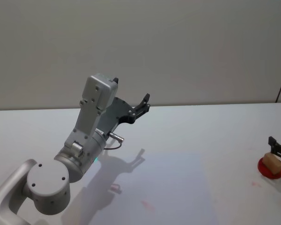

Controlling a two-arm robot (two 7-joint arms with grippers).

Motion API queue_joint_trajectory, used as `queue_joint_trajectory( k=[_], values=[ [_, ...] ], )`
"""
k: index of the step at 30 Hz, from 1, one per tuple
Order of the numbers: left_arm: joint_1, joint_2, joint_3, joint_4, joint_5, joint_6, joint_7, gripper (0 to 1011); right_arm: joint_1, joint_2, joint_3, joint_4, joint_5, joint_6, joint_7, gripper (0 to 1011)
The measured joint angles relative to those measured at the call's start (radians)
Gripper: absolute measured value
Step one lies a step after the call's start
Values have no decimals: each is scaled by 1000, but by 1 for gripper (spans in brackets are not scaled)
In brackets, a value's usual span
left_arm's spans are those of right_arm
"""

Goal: Use the one hand to pick up the stamp and affix it onto the A4 paper.

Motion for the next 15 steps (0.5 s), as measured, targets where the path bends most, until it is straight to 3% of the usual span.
queue_joint_trajectory(
  k=[15],
  values=[
    [0, 0, 0, 0, 0, 0, 0, 1001, -31, 13, 8, 6, -11, 12, -4, 1001]
  ],
)
